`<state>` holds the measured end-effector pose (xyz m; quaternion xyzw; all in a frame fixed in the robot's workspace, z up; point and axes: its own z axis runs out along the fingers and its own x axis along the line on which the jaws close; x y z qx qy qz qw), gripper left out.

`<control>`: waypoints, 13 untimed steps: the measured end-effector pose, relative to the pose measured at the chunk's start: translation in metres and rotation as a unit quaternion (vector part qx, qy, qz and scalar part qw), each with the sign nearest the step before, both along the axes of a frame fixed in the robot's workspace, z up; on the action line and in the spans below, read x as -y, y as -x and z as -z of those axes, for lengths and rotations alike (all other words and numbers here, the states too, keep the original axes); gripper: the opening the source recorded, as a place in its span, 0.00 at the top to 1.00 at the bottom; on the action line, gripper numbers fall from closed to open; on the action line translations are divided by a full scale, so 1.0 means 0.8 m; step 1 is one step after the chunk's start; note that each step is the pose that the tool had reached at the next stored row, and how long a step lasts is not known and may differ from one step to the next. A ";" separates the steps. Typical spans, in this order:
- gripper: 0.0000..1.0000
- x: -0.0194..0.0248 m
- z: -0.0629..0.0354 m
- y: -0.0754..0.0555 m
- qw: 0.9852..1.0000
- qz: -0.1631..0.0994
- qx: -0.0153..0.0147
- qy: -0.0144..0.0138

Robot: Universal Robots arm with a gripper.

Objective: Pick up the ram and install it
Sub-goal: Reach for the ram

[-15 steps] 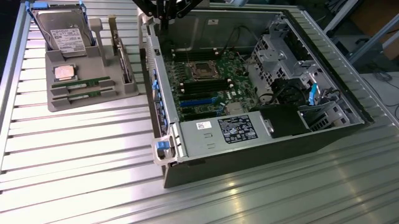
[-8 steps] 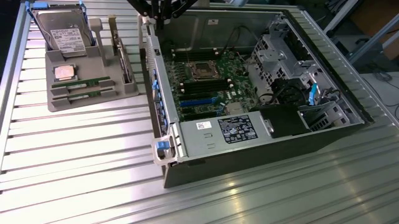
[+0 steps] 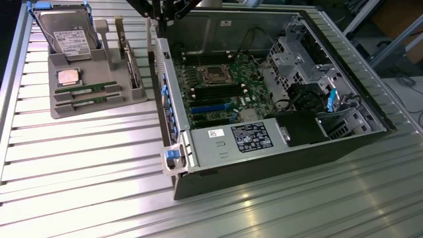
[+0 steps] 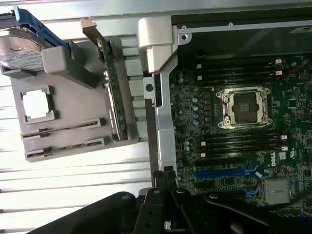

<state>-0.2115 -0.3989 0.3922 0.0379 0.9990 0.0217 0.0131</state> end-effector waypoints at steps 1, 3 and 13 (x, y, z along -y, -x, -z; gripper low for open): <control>0.89 0.0000 0.000 0.001 1.000 0.000 0.000 0.000; 0.89 0.0000 0.000 0.004 1.000 0.000 0.000 0.000; 0.89 0.0000 0.000 0.020 1.000 0.000 0.000 0.000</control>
